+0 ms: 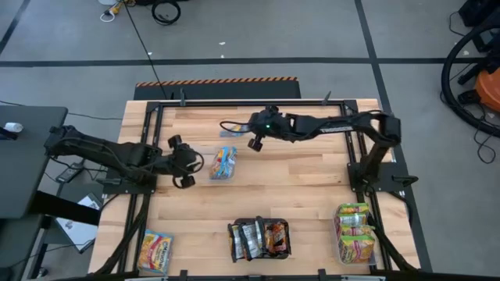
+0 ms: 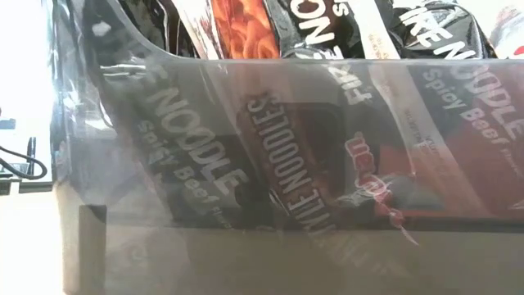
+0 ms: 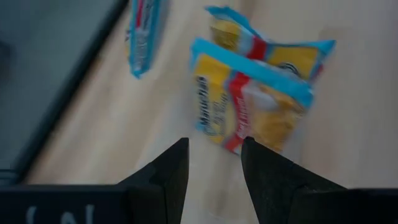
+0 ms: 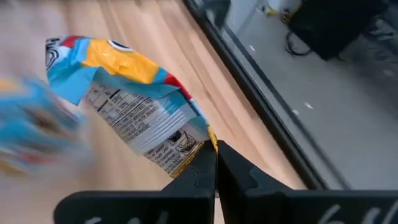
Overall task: Sort Maruchan noodles
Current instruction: Put the top blue noodle pack into the top transparent bin
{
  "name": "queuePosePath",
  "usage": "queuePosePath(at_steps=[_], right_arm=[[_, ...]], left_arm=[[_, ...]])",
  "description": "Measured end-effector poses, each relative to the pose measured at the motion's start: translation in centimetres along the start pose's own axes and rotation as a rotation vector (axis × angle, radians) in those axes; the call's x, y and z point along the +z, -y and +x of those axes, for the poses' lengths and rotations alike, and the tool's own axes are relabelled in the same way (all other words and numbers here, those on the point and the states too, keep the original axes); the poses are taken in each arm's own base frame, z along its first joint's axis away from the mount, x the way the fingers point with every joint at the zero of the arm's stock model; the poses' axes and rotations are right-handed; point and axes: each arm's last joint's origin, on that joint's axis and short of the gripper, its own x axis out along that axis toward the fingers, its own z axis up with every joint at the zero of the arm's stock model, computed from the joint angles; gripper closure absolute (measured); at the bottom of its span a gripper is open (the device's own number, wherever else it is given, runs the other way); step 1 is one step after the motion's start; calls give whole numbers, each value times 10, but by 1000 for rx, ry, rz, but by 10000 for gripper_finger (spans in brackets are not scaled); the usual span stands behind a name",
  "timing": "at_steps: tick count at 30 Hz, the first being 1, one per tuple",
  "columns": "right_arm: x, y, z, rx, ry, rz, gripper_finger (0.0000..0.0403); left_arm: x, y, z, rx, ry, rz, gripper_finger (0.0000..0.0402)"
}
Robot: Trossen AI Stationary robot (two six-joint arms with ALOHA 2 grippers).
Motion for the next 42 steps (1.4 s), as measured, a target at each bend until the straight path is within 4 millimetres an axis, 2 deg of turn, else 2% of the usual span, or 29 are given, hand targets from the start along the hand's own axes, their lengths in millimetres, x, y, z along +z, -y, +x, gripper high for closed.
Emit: queuePosePath(at_steps=[6,13,17,21,26,30,38,42], right_arm=[[25,-12,-33,177,171,210,396],[40,-41,-41,386,308,457,397],[43,-63,-43,476,346,584,397],[47,-90,-44,556,458,698,397],[39,-119,-31,603,548,774,397],[30,-136,-13,624,551,812,397],[33,-164,26,668,546,797,397],[33,-171,37,673,540,792,397]], left_arm=[[5,-14,-13,210,65,3,249],[2,-31,-31,388,159,-34,249],[0,-38,-39,400,193,-52,249],[-1,-38,-42,324,189,-57,249],[-1,-34,-40,205,158,-57,249],[-1,-33,-40,146,146,-86,249],[-6,-28,-36,31,92,-95,249],[-12,-29,-36,11,27,-99,249]])
